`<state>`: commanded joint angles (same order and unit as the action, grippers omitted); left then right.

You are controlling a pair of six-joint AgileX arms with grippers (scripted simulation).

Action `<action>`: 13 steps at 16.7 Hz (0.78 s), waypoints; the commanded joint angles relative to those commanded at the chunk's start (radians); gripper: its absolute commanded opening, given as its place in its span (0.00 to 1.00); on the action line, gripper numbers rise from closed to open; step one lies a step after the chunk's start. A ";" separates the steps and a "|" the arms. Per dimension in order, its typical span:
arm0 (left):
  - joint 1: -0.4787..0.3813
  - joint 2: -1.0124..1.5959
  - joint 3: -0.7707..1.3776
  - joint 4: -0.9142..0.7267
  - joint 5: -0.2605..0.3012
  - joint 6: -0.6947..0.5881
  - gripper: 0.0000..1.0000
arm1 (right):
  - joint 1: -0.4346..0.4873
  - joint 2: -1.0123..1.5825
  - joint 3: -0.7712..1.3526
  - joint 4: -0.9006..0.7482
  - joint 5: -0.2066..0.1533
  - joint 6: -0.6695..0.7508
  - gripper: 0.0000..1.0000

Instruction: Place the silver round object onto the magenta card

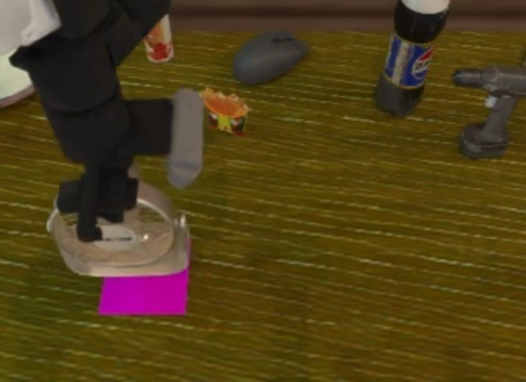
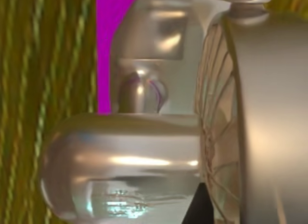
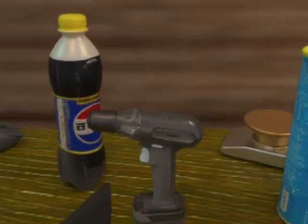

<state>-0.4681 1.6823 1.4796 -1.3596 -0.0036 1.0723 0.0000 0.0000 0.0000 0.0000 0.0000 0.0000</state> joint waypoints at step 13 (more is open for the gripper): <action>0.011 0.013 -0.124 0.133 0.000 0.025 0.00 | 0.000 0.000 0.000 0.000 0.000 0.000 1.00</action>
<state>-0.4567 1.6949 1.3555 -1.2269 -0.0032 1.0969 0.0000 0.0000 0.0000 0.0000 0.0000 0.0000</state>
